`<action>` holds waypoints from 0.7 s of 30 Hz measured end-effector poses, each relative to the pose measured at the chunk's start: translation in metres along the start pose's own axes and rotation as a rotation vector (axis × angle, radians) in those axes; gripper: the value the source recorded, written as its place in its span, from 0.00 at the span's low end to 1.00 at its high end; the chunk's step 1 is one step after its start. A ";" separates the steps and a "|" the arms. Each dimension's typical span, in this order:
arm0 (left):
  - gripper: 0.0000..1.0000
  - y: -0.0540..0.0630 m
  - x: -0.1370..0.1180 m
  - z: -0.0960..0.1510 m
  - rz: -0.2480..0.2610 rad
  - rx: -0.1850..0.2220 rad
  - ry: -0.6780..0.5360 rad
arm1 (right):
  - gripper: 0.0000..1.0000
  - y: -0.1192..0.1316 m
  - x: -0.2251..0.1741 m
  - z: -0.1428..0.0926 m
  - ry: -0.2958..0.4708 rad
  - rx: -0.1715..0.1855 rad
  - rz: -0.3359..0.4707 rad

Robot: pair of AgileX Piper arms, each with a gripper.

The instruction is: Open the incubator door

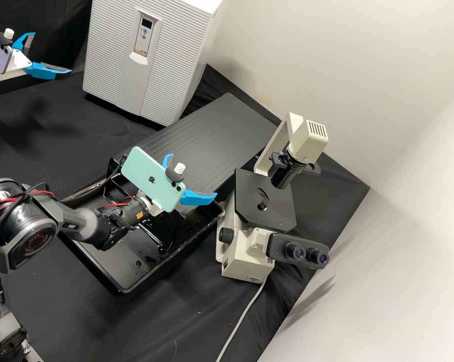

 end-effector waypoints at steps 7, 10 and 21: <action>1.00 0.000 0.000 0.000 0.000 0.000 0.000 | 1.00 0.000 0.000 0.000 0.000 0.000 0.000; 1.00 0.000 0.000 0.000 0.000 0.000 -0.001 | 1.00 0.000 0.000 0.000 0.000 0.000 0.000; 1.00 0.009 0.020 -0.010 0.022 0.024 -0.087 | 1.00 0.000 0.000 0.000 0.000 0.000 0.000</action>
